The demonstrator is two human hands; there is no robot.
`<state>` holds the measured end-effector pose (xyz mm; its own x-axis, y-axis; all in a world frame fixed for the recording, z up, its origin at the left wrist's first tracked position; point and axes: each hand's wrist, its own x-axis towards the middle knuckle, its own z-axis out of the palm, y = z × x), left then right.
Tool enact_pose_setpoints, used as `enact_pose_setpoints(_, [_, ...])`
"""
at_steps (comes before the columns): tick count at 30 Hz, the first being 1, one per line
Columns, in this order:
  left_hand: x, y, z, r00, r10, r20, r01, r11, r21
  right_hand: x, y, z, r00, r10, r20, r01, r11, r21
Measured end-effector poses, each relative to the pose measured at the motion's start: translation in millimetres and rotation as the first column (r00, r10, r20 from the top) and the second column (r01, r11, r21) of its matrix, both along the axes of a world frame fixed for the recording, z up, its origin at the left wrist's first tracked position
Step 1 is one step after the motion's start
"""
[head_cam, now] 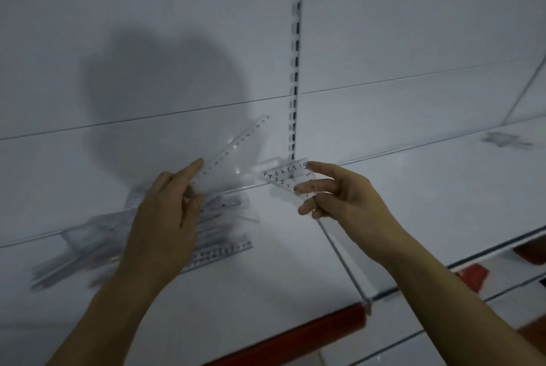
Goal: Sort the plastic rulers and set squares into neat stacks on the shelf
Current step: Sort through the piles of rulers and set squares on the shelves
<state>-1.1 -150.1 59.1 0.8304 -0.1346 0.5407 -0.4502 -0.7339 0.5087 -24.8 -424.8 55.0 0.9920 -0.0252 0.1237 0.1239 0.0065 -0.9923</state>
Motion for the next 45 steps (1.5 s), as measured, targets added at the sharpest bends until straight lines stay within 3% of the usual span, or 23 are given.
enact_pose_setpoints(6, [-12.0,-126.4,-1.8,0.985,-0.162,0.053,0.161,0.987,0.029,-46.6,-125.3,7.1,0.983,-0.175,-0.056,0.178,0.983,0.042])
enact_pose_setpoints(14, [-9.4,-300.9,-21.1,0.926,-0.375,0.046,0.367,0.922,0.123,-115.5,-290.6,-1.5,0.888,-0.456,-0.052,0.435,0.873,-0.222])
enact_pose_setpoints(21, [10.9,-416.7,-12.5,0.877,-0.477,0.058,0.463,0.871,0.166,-135.0,-398.6,-12.0,0.806,-0.587,-0.076,0.569,0.804,-0.176])
enact_pose_setpoints(27, [48.3,-475.8,-16.2,0.859,-0.511,-0.034,0.509,0.844,0.171,-89.4,-462.4,-26.7,0.798,-0.582,-0.158,0.556,0.811,-0.181])
enact_pose_setpoints(37, [145.6,-542.1,-20.7,0.869,-0.489,-0.076,0.495,0.854,0.160,70.7,-545.9,-26.5,0.839,-0.509,-0.190,0.437,0.840,-0.321])
enact_pose_setpoints(40, [164.8,-552.4,-24.4,0.861,-0.498,-0.105,0.509,0.839,0.193,97.2,-560.8,-32.4,0.837,-0.524,-0.156,0.408,0.789,-0.460])
enact_pose_setpoints(43, [177.0,-566.4,-26.4,0.841,-0.523,-0.138,0.541,0.819,0.193,107.0,-574.1,-38.0,0.830,-0.554,-0.064,0.388,0.655,-0.648])
enact_pose_setpoints(45, [182.9,-580.5,-25.4,0.825,-0.546,-0.143,0.565,0.804,0.187,108.6,-585.2,-37.0,0.821,-0.570,-0.022,0.411,0.617,-0.671])
